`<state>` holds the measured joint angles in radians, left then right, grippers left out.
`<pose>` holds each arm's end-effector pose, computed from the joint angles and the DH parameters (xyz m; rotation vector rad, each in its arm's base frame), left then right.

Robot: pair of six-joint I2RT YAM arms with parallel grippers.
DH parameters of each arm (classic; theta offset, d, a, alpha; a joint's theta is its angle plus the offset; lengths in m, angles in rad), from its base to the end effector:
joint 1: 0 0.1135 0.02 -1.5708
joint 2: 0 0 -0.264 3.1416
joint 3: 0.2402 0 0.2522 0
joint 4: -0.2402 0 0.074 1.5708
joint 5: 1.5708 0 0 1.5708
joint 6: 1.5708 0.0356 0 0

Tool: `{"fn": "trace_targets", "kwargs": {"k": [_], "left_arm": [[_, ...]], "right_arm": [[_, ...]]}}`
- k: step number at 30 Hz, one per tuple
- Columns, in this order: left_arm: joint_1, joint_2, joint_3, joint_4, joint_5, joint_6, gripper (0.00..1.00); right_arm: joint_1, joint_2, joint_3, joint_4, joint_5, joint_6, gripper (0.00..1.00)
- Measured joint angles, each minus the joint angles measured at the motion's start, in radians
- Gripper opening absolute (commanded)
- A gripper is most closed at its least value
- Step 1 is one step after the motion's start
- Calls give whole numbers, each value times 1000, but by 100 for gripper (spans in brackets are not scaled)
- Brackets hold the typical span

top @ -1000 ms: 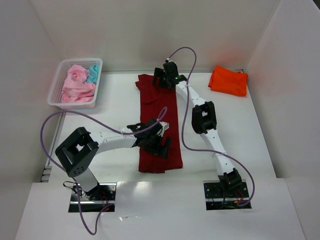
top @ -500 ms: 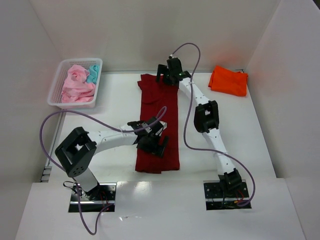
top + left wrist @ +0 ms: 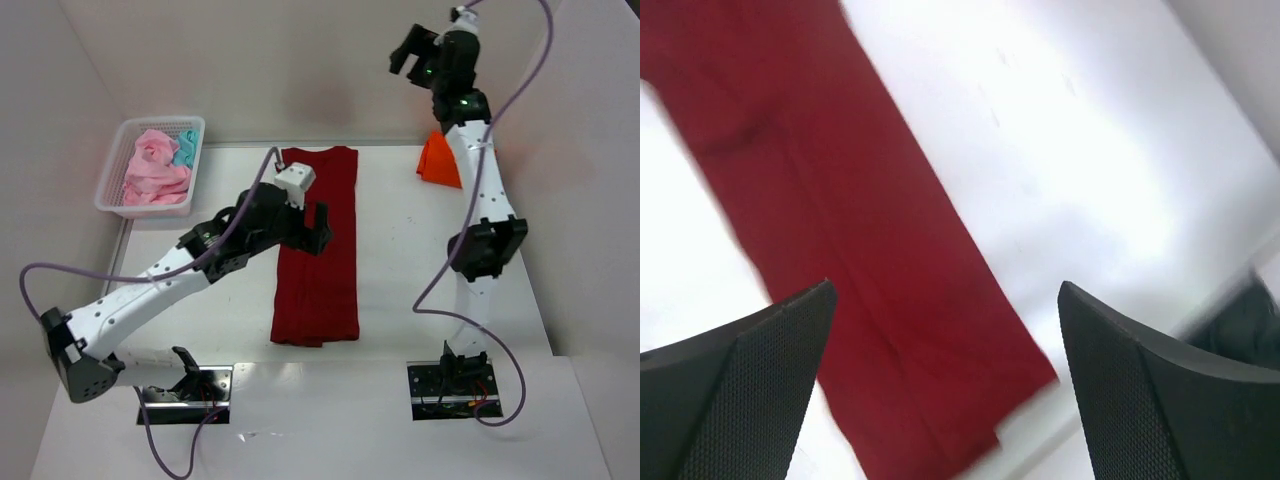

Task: Fold and stack the t-shirts
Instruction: Rotate the tshirt 90 degrees

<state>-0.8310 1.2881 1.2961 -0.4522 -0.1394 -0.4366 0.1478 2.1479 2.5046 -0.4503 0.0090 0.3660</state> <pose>0.1988 -0.2105 0.3820 0.3164 2.0501 -0.6585 0.4765 0.0706 0.4663 0.1896 1.6677 0.3810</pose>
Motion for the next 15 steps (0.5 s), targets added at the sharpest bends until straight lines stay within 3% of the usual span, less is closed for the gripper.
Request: {"fn": "trace_targets", "kwargs": {"k": [4, 8, 15], "left_arm": [[19, -60, -16, 99, -137, 76, 99], [25, -16, -11, 117, -237, 146, 99], [40, 14, -37, 137, -270, 153, 99]], "right_arm": [[-152, -153, -358, 116, -21, 27, 100], [-296, -131, -619, 164, -39, 58, 100], [-336, 18, -679, 117, -1, 71, 100]]}}
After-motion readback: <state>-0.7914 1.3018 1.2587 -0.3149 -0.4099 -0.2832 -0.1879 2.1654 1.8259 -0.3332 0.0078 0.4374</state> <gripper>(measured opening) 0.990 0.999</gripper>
